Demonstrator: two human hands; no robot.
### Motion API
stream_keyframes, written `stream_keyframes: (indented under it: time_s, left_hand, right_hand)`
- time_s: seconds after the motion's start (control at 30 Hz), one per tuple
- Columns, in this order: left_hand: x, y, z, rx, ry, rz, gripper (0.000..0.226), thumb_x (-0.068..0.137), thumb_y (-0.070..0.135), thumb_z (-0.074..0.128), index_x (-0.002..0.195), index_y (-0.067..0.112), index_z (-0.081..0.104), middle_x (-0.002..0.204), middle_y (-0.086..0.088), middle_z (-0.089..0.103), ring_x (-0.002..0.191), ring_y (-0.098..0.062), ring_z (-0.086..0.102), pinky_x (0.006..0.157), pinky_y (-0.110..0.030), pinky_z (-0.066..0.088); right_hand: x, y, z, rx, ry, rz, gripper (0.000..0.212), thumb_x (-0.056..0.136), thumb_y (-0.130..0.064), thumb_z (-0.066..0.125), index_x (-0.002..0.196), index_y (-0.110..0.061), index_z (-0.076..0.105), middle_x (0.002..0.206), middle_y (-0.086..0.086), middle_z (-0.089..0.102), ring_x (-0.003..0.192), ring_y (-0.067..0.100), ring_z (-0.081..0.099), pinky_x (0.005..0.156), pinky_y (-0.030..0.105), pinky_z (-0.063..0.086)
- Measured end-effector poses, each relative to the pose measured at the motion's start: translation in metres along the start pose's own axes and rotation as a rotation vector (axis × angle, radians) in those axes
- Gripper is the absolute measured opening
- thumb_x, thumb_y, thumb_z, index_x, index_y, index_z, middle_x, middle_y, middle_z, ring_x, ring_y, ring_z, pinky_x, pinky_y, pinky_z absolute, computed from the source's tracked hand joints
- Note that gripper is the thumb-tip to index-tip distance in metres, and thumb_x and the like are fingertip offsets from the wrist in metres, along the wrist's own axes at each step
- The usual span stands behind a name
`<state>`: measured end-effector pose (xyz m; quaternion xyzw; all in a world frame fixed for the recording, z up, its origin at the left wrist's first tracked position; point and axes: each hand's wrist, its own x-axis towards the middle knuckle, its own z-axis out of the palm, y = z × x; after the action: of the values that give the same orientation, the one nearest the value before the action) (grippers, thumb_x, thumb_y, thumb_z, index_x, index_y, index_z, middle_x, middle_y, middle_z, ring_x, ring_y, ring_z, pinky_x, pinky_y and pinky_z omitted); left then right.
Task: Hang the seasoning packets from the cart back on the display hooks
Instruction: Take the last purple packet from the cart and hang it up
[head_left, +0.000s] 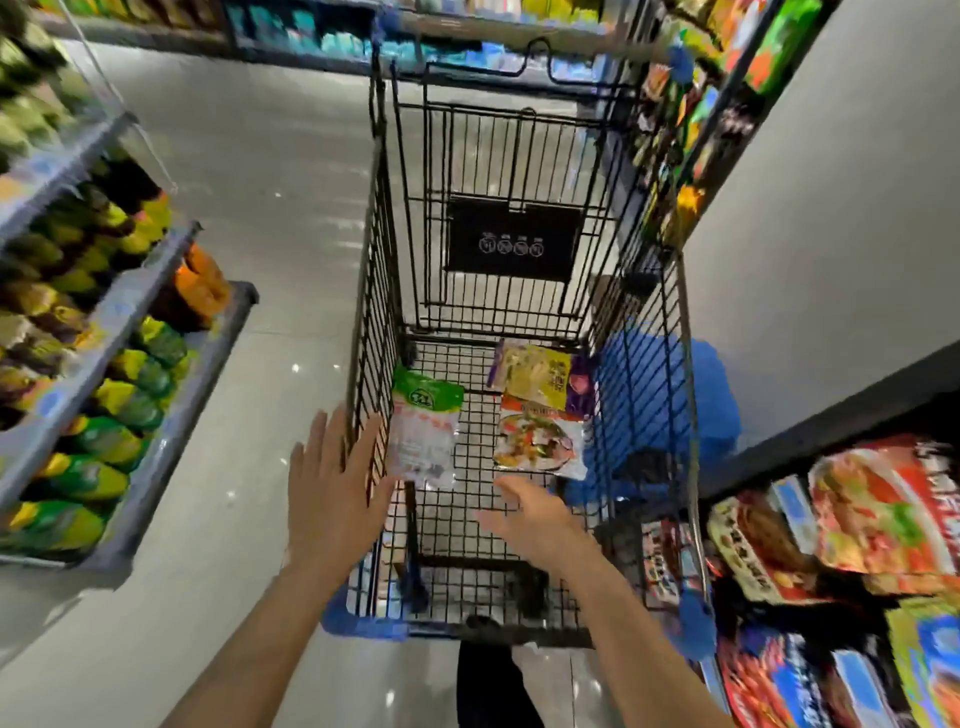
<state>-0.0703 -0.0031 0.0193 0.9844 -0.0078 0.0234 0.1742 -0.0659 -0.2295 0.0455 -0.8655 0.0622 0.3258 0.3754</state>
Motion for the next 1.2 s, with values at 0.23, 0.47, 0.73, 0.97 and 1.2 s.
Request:
stream_keyframes:
  time_s: [0.23,0.47,0.73,0.97,1.2]
  left_hand:
    - [0.011,-0.003,0.028,0.030,0.025,-0.113,0.059,0.087,0.032,0.036,0.144,0.020,0.030,0.155,-0.012,0.015,0.139,-0.032,0.021,0.106,-0.056,0.029]
    - [0.010,-0.003,0.032,0.121,0.061,-0.117,0.058,0.089,0.032,0.037,0.146,0.021,0.026,0.156,-0.005,0.015,0.139,-0.029,0.024,0.105,-0.051,0.024]
    - [0.012,-0.003,0.034,0.139,0.114,-0.097,0.055,0.087,0.032,0.046,0.140,0.020,0.036,0.154,-0.006,0.020,0.137,-0.028,0.028,0.103,-0.052,0.030]
    - [0.010,0.000,0.032,0.182,0.076,-0.106,0.058,0.089,0.034,0.046,0.144,0.022,0.030,0.154,-0.010,0.021,0.140,-0.030,0.024,0.104,-0.053,0.030]
    - [0.010,0.005,0.027,0.178,0.047,-0.121,0.060,0.088,0.031,0.046,0.144,0.021,0.029,0.154,-0.011,0.020,0.141,-0.030,0.022,0.106,-0.052,0.028]
  right_hand:
    - [0.129,-0.004,0.010,0.044,-0.104,0.061,0.049,0.092,-0.035,0.054,0.136,-0.020,0.037,0.119,-0.003,0.047,0.104,0.015,0.050,0.086,0.030,0.043]
    - [0.244,-0.039,0.080,-0.061,-0.091,0.060,0.036,0.090,-0.018,0.052,0.125,-0.011,0.048,0.126,0.007,0.053,0.109,0.026,0.054,0.084,0.030,0.045]
    - [0.311,-0.052,0.124,0.062,-0.002,0.250,0.024,0.094,-0.016,0.043,0.102,-0.002,0.060,0.089,0.009,0.061,0.078,0.023,0.055,0.055,0.025,0.039]
    - [0.286,-0.035,0.101,0.009,0.077,0.159,0.015,0.089,-0.011,0.045,0.091,-0.008,0.060,0.083,0.005,0.058,0.079,0.025,0.060,0.060,0.028,0.044]
    - [0.214,0.027,0.048,0.204,0.240,0.141,0.019,0.097,-0.016,0.039,0.101,-0.003,0.053,0.085,0.008,0.054,0.065,0.016,0.048,0.049,0.024,0.035]
